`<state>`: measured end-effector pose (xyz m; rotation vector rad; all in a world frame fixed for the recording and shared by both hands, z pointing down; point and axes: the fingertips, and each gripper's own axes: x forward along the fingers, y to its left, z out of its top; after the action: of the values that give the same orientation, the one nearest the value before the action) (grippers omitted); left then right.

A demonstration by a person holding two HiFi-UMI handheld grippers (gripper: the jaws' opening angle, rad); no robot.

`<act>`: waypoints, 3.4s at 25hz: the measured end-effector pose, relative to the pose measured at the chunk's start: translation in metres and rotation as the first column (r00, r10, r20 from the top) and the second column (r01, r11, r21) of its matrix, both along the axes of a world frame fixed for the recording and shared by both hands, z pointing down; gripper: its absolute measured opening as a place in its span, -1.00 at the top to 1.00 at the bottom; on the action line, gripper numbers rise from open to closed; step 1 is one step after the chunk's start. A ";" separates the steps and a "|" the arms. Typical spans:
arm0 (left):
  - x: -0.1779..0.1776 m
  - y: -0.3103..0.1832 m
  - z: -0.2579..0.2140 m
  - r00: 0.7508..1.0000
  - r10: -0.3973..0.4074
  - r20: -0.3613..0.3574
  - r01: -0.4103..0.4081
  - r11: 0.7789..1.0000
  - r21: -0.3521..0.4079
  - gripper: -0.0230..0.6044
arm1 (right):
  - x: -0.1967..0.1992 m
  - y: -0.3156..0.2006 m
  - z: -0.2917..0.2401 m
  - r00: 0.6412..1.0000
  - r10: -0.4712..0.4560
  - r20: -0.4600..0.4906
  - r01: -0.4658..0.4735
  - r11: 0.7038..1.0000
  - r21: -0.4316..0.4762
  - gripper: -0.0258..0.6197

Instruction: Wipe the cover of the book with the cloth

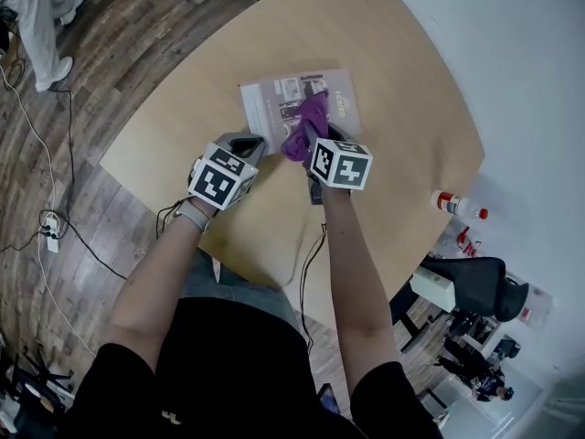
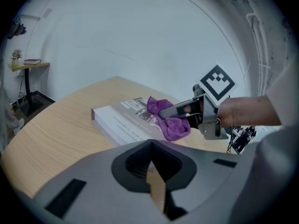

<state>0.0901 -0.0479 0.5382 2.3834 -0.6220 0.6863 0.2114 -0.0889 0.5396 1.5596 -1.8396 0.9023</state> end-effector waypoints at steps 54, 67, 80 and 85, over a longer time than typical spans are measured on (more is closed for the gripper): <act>0.006 0.018 -0.006 0.992 0.115 0.054 -0.112 0.992 -0.054 0.86 | -0.079 -0.023 0.003 0.959 -0.285 -0.001 0.285 0.957 -0.054 0.51; 0.009 0.028 -0.002 0.968 0.189 0.165 -0.194 0.981 0.011 0.86 | -0.092 -0.080 -0.001 0.954 -0.301 0.014 0.301 0.954 -0.013 0.51; 0.007 0.031 0.002 0.974 0.129 0.184 -0.143 0.987 0.067 0.86 | -0.068 -0.092 -0.001 0.970 -0.242 0.002 0.242 0.970 0.000 0.51; 0.007 0.031 0.002 0.977 0.136 0.165 -0.145 0.989 0.040 0.86 | -0.053 -0.082 -0.002 0.975 -0.222 -0.003 0.222 0.975 0.006 0.51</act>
<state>0.0969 -0.0170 0.5401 2.4539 -0.5469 0.9431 0.1581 -0.1713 0.5376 1.3244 -1.9695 0.7921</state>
